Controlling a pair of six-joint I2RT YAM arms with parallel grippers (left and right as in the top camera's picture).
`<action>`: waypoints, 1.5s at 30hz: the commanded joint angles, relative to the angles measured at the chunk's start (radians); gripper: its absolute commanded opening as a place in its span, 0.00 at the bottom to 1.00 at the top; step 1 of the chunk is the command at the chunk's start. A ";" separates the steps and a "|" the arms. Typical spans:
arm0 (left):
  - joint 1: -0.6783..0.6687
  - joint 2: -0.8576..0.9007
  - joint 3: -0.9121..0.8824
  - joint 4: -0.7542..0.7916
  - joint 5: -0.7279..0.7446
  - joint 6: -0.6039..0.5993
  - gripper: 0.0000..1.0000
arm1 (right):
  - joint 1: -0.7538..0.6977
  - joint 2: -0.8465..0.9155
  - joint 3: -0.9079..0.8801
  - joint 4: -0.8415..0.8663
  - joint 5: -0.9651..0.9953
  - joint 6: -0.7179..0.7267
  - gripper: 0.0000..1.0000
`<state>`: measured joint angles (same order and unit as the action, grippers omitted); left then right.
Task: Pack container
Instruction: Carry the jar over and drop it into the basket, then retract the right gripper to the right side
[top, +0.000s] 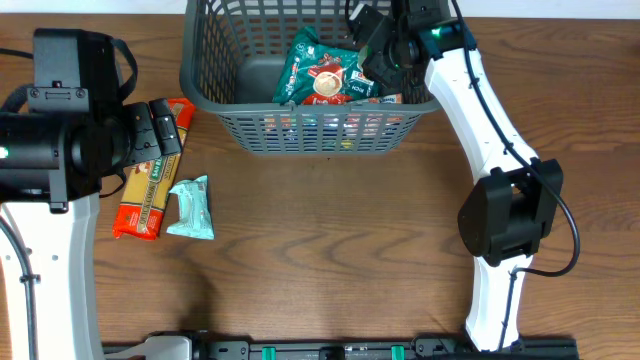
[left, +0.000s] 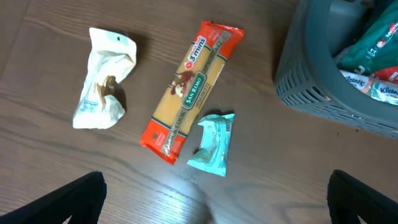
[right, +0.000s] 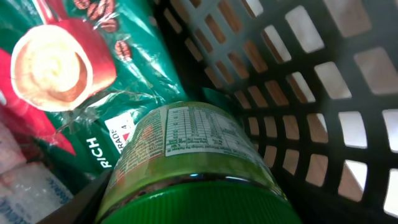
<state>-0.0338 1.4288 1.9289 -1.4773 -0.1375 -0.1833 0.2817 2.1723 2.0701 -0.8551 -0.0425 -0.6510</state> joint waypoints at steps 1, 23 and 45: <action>0.003 0.000 -0.003 -0.003 -0.001 0.006 0.99 | 0.009 -0.054 0.024 -0.003 0.015 0.135 0.77; 0.005 -0.023 -0.205 0.040 -0.080 -0.092 0.99 | -0.443 -0.510 0.163 -0.409 0.102 0.773 0.99; 0.005 0.124 -0.967 0.656 0.083 0.052 0.99 | -0.576 -0.476 -0.591 -0.139 0.063 0.825 0.99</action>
<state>-0.0334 1.5280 0.9634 -0.8394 -0.0616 -0.1665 -0.2958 1.6955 1.5261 -1.0233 0.0414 0.1680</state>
